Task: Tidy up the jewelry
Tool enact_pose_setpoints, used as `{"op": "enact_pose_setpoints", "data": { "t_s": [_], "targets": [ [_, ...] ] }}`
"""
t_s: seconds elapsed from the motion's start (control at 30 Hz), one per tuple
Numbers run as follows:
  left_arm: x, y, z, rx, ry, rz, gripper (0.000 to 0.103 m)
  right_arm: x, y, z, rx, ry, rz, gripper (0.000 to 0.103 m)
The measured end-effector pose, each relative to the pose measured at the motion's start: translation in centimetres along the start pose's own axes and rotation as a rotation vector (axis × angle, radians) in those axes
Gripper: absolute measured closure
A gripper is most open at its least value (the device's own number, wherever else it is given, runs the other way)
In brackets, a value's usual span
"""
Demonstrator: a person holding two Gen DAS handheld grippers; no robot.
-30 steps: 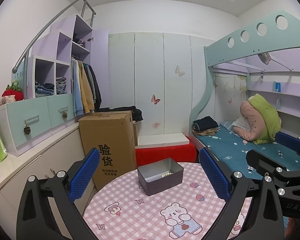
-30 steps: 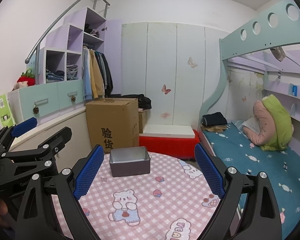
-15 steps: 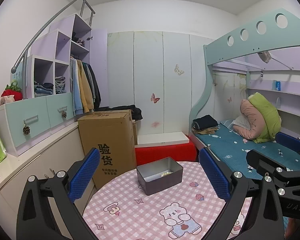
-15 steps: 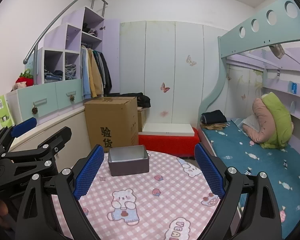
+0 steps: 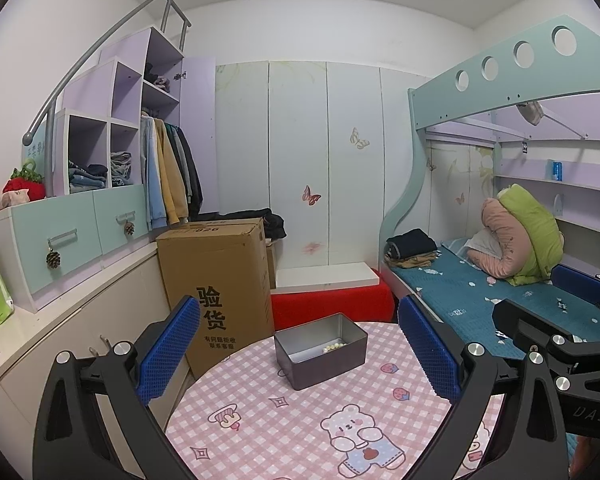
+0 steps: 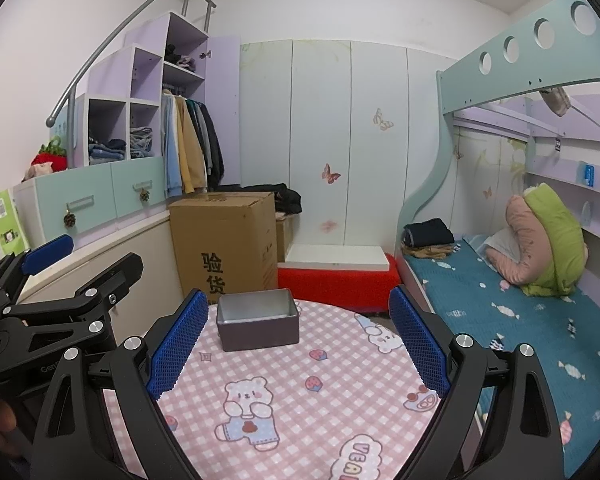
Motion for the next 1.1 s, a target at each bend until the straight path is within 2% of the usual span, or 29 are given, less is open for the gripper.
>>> {"op": "enact_pose_setpoints", "data": {
  "t_s": [1.1],
  "targets": [
    [-0.27, 0.03, 0.16, -0.001, -0.002, -0.003, 0.007, -0.13, -0.07, 0.1, -0.001, 0.001, -0.001, 0.014]
  ]
}}
Point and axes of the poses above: each gripper's, at about its wrist camera, not at the fingertips, and z roughly the way its jaws point, x to its right, y to its underside, the point moved 7 cm from there along z, roughly the way its jaws point, and after that the axes turned 2 degrees about -y, right-handed, at the moved point
